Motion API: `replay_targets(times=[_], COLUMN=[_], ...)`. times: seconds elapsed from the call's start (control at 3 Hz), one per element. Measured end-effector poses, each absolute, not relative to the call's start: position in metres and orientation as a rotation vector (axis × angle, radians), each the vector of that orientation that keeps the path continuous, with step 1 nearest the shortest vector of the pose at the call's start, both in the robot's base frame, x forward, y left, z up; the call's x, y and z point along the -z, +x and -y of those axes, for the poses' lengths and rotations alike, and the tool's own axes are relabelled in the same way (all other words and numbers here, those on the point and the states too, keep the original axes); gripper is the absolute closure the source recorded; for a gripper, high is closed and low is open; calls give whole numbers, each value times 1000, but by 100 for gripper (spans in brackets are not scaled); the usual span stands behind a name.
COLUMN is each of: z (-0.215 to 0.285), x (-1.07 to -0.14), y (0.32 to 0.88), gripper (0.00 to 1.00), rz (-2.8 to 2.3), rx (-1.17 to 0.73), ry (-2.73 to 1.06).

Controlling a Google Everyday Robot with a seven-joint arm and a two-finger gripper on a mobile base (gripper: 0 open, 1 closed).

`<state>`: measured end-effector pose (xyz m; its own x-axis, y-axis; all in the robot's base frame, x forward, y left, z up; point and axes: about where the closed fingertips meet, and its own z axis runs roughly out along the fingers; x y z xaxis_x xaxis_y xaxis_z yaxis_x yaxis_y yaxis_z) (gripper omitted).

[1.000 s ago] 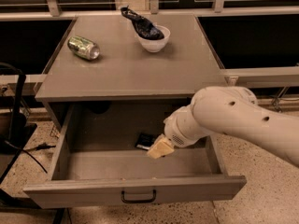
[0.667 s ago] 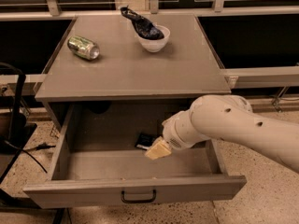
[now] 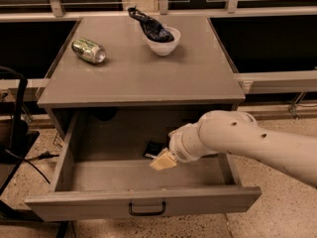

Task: Pick rxbar blueberry from top drawer and place on counter

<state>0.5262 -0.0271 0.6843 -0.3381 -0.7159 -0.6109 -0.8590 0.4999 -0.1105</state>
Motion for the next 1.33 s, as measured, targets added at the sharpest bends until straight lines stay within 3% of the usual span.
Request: replay_targets(times=[1.0,1.33], z=[6,10], x=[-636,-621], y=[559,576], gripper=[35,40], rz=[-2126,-2120], rx=[-348,-354], ry=[-1313,-1310])
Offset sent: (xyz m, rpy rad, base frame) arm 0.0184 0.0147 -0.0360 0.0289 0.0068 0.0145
